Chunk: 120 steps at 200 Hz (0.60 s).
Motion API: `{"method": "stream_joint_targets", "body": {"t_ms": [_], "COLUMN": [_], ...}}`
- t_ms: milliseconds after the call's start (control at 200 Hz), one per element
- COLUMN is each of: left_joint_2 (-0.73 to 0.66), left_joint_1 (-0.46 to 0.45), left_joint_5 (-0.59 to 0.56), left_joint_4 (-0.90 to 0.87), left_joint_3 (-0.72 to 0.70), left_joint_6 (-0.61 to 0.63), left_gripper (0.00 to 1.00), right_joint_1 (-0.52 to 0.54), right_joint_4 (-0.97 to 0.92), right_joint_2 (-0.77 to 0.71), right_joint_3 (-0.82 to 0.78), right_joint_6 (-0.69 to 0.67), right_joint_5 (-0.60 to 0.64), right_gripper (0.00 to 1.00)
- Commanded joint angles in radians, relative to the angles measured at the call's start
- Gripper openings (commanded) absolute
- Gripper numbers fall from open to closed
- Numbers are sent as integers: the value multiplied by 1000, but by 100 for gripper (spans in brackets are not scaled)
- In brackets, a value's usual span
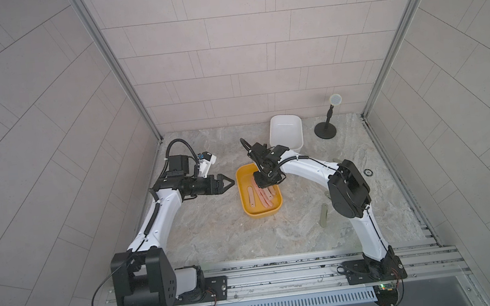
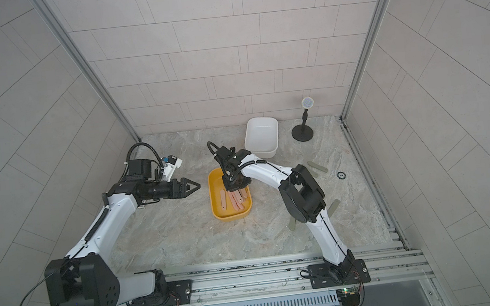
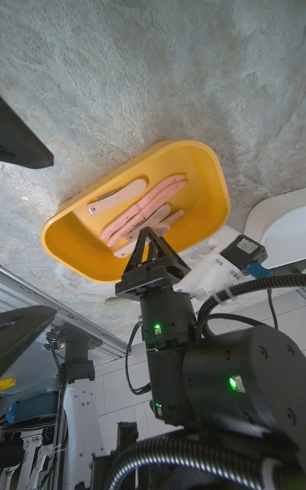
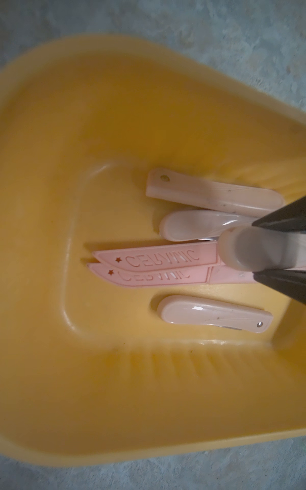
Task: Place the fruit knives into the storage box by color
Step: Place the fruit knife in the storage box.
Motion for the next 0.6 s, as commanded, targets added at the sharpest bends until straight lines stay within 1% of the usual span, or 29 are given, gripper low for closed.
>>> {"method": "stream_joint_targets", "body": {"t_ms": [0, 60, 105, 185, 265, 325, 470, 595], "left_joint_2": [11, 15, 15, 10, 3, 0, 0, 4], "left_joint_1": [5, 5, 4, 4, 5, 5, 4, 5], "left_joint_5": [-11, -19, -24, -37, -44, -46, -69, -105], "left_joint_4": [13, 7, 3, 4, 3, 3, 0, 1], "left_joint_3": [-9, -5, -4, -3, -4, -8, -6, -4], "left_joint_6": [12, 14, 15, 16, 15, 18, 20, 28], "left_gripper": [88, 88, 88, 88, 87, 88, 88, 87], "right_joint_1": [-18, -18, -18, -19, -21, -20, -21, -29], "right_joint_4": [2, 2, 3, -1, -1, 7, 60, 53], "right_joint_2": [2, 4, 5, 1, -11, -30, -121, -184], "right_joint_3": [-9, -11, -10, -9, -9, -16, -66, -72], "right_joint_6": [-7, -14, -18, -23, -26, -24, -11, -27], "right_joint_5": [-9, -22, -29, -27, -21, -12, 2, 27], "right_gripper": [25, 27, 30, 42, 50, 55, 63, 68]}}
